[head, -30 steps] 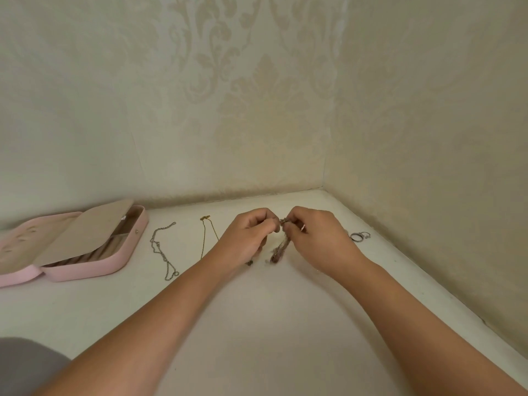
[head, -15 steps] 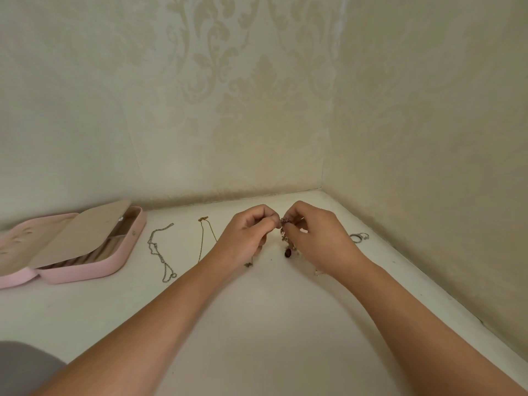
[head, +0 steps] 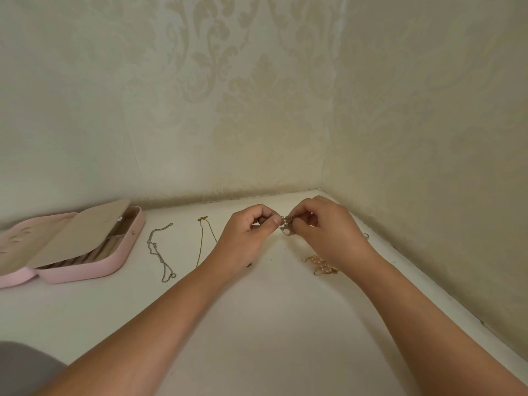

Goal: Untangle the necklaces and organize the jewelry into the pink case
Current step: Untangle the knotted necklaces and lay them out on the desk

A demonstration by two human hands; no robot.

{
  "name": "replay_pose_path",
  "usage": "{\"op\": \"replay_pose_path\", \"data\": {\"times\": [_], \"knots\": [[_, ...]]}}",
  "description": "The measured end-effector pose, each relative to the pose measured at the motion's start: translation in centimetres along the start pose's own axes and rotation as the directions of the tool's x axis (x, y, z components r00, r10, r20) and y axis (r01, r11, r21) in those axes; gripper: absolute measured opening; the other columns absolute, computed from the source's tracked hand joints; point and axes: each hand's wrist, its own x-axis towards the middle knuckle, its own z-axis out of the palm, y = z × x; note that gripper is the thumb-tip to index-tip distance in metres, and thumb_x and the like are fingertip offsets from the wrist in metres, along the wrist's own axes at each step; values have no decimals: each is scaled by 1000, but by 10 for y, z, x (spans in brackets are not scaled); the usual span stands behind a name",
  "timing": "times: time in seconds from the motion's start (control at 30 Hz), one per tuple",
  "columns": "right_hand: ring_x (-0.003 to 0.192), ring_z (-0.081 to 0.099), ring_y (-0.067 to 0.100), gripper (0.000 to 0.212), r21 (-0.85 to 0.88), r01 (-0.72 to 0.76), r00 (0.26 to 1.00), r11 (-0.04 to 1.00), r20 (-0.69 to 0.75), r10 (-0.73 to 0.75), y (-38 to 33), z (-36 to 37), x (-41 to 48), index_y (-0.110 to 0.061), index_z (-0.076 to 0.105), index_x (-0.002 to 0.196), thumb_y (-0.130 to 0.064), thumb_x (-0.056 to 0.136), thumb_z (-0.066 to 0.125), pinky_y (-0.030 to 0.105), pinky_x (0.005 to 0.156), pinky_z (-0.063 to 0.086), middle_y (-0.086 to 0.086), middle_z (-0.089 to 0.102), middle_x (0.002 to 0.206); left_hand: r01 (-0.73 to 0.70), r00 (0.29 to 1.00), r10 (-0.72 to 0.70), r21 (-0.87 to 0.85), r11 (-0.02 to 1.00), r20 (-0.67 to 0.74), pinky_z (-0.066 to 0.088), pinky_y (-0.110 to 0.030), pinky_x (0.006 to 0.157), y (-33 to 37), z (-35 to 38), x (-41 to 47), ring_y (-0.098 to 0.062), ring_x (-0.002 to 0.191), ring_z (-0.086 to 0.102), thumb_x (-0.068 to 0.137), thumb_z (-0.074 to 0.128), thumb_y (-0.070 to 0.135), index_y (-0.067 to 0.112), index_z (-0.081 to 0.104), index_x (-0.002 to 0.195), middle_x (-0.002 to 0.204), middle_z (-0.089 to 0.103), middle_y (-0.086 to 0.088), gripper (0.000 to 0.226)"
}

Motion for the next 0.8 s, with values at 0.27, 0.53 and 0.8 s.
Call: {"op": "replay_pose_path", "data": {"times": [0.27, 0.53, 0.8], "knots": [[64, 61, 4, 20, 298, -111, 987, 948, 142, 71, -1, -2, 0, -21, 59, 83, -1, 84, 60, 21, 63, 42, -8, 64, 76, -10, 1000, 11, -15, 1000, 19, 24, -14, 42, -1, 0, 0, -4, 41, 27, 94, 59, 18, 18, 65, 79, 55, 44, 17, 16], [43, 49, -3, 2, 335, -112, 986, 936, 156, 62, -1, -10, 0, -14, 70, 85, -12, 86, 69, 10, 43, 30, -4, 63, 67, -44, 999, 43, -20, 999, -12, 27, -9, 42, 2, -3, 0, -1, 39, 34, 94, 59, 16, 16, 65, 80, 55, 47, 19, 15], [75, 70, 13, 28, 481, -169, 972, 860, 225, 66, -3, -4, -1, -11, 62, 97, -13, 76, 79, 20, 75, 51, -2, 70, 77, -48, 999, 47, -67, 997, -17, 28, -6, 43, 10, -3, -4, 2, 36, 39, 93, 59, 11, 7, 65, 83, 46, 49, 20, 13]]}}
